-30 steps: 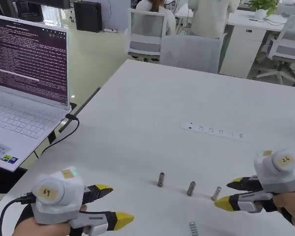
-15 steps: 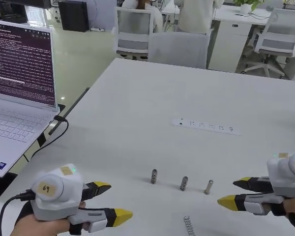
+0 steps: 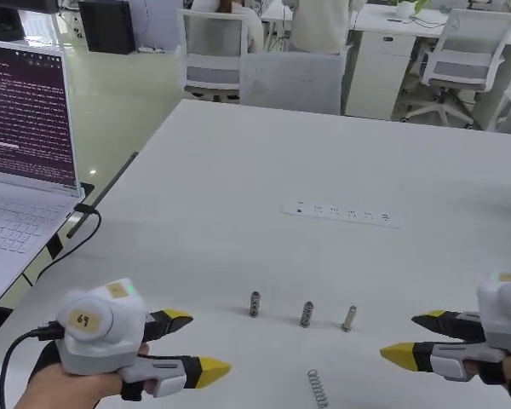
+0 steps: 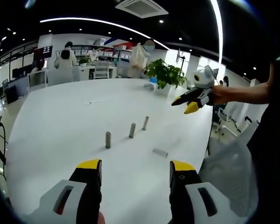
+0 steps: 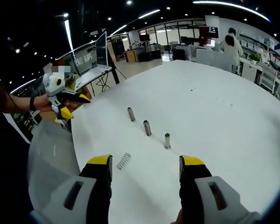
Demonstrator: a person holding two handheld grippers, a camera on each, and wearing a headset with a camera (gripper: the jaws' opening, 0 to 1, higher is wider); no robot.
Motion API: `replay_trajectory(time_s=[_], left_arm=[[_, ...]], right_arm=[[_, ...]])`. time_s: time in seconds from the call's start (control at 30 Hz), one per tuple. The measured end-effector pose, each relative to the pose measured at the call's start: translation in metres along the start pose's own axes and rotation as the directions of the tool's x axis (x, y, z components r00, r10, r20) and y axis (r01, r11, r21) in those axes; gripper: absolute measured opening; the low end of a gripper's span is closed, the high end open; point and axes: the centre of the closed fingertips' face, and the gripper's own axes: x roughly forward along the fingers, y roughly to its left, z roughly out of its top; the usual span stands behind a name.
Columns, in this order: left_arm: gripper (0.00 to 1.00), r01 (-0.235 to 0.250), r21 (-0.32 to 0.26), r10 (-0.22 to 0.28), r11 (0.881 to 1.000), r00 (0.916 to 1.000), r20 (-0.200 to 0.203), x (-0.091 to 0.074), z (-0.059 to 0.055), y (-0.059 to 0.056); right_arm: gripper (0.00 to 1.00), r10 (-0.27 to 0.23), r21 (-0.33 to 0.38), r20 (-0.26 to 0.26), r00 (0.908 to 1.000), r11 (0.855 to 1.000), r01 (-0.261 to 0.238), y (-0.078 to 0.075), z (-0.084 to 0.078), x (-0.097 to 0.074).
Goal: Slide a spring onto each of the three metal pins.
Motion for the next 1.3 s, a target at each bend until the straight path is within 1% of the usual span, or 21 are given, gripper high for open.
replay_trajectory(time_s=[0.07, 0.17, 0.3, 0.47, 0.6, 0.73, 0.93, 1.1, 1.3], left_arm=[[0.54, 0.008, 0.009, -0.008, 1.000, 1.0000, -0.006, 0.004, 0.001, -0.001], [0.54, 0.023, 0.030, -0.023, 0.999, 0.9996, -0.015, 0.008, 0.004, -0.003], [0.54, 0.052, 0.069, -0.050, 0.996, 0.9981, -0.037, 0.017, 0.007, -0.007], [0.53, 0.098, 0.120, -0.090, 0.988, 0.9936, -0.069, 0.029, 0.010, -0.014], [0.53, 0.135, 0.159, -0.121, 0.978, 0.9885, -0.091, 0.040, 0.014, -0.018], [0.53, 0.174, 0.202, -0.152, 0.964, 0.9811, -0.120, 0.051, 0.016, -0.024], [0.52, 0.225, 0.251, -0.188, 0.942, 0.9687, -0.162, 0.066, 0.014, -0.030], [0.51, 0.268, 0.291, -0.216, 0.919, 0.9562, -0.198, 0.078, 0.013, -0.038], [0.50, 0.327, 0.349, -0.248, 0.878, 0.9353, -0.252, 0.094, 0.009, -0.049]], right_arm=[[0.57, 0.006, 0.005, 0.006, 1.0000, 1.000, -0.006, 0.006, -0.001, -0.001], [0.58, 0.008, 0.003, 0.002, 1.0000, 1.000, -0.008, 0.007, -0.006, 0.000], [0.59, 0.010, 0.011, 0.003, 0.9999, 1.000, -0.010, 0.011, -0.009, 0.000], [0.60, 0.013, 0.017, 0.007, 0.9999, 1.000, -0.014, 0.014, -0.012, -0.001], [0.60, 0.014, 0.024, 0.009, 0.9999, 1.000, -0.014, 0.015, -0.014, -0.002], [0.61, 0.015, 0.025, 0.006, 0.9999, 1.000, -0.016, 0.018, -0.016, -0.002], [0.61, 0.021, 0.025, 0.003, 0.9998, 0.999, -0.021, 0.022, -0.018, 0.000], [0.61, 0.020, 0.032, 0.000, 0.9998, 0.999, -0.020, 0.022, -0.021, 0.000], [0.61, 0.024, 0.036, -0.002, 0.9997, 0.999, -0.024, 0.023, -0.024, -0.001]])
